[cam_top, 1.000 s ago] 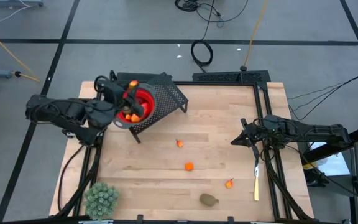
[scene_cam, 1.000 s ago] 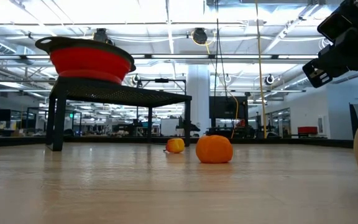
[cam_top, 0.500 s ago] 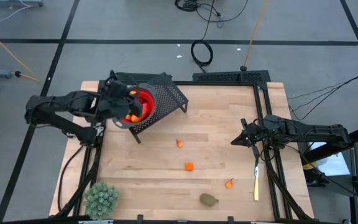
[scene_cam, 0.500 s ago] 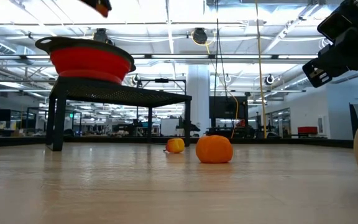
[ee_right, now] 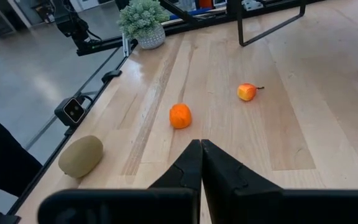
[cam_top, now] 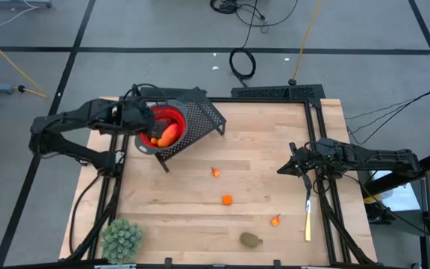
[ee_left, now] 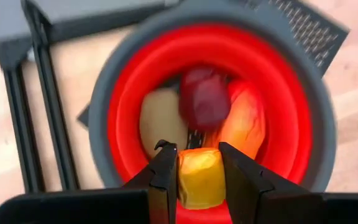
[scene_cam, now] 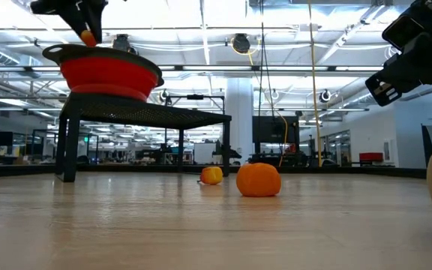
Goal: Pick & Place Fruit
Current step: Put the peach into the red strainer bowl on the shelf
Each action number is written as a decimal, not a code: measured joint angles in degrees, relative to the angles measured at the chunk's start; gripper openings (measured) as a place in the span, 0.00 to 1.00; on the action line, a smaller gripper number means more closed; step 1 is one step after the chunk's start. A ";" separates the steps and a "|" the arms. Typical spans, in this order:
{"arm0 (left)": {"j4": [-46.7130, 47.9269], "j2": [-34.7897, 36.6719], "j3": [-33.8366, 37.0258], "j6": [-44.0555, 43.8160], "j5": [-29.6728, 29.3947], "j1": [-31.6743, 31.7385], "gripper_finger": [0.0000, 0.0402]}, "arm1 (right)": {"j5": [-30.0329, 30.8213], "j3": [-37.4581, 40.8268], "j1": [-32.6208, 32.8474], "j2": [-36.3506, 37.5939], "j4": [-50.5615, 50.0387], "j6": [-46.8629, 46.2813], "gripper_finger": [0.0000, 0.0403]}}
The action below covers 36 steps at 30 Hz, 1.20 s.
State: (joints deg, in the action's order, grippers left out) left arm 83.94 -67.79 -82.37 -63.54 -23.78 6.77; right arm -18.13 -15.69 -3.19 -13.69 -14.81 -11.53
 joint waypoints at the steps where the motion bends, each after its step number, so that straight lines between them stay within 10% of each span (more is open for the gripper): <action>1: 0.65 0.00 0.00 -0.58 1.57 0.42 0.22 | 0.00 -0.01 0.01 0.00 0.00 0.00 0.00; 36: 3.27 -9.29 0.02 8.88 11.58 2.94 0.22 | 0.00 -0.06 0.01 -0.02 -0.55 3.27 0.00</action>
State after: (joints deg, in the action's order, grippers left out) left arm 87.21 -77.08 -82.35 -54.66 -12.21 9.71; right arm -18.13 -15.75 -3.18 -13.71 -15.35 -8.26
